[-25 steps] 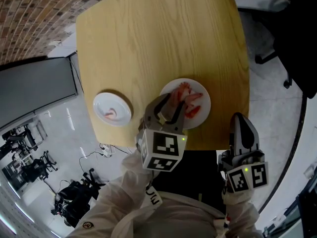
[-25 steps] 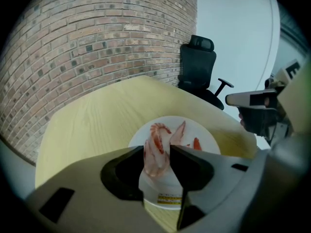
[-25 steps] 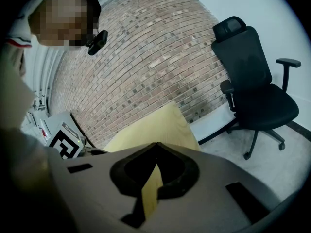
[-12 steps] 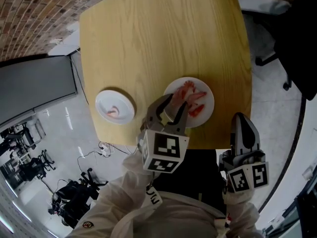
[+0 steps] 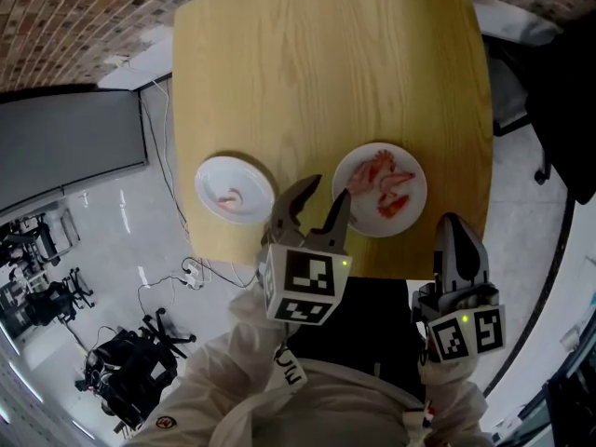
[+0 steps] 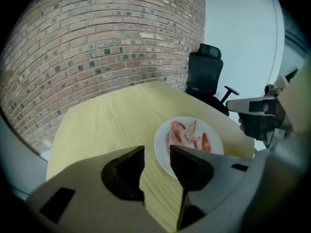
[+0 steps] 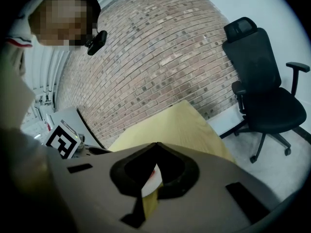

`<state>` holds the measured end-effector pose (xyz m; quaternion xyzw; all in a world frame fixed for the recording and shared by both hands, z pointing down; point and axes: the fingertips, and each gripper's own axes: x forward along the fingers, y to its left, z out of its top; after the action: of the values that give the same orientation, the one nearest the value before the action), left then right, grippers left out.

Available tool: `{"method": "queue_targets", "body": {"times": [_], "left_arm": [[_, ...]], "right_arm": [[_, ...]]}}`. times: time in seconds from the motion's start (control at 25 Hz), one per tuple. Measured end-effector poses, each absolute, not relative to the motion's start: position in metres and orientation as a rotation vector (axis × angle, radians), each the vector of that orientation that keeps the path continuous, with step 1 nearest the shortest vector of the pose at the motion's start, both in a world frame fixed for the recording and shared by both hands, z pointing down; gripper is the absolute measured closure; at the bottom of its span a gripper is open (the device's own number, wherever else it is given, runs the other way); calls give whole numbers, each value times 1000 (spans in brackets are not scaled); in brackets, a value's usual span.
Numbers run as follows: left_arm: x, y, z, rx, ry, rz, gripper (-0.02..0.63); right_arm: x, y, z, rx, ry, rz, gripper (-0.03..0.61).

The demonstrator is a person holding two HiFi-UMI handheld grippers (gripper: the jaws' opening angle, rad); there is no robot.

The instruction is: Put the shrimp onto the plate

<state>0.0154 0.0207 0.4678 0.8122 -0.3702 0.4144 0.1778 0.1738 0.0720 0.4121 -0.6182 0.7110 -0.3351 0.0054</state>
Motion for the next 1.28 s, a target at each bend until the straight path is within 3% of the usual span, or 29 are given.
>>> {"method": "queue_targets", "body": {"times": [0.76,1.28], "left_arm": [[-121,13,464,2148,-1247,1091,446],[-179,9,478,2103,-1296,1129,423]], "right_arm": [[53,46,404,-1776,2449,-1045,554],[16,41,407,-1747,2501,-1053,554]]}}
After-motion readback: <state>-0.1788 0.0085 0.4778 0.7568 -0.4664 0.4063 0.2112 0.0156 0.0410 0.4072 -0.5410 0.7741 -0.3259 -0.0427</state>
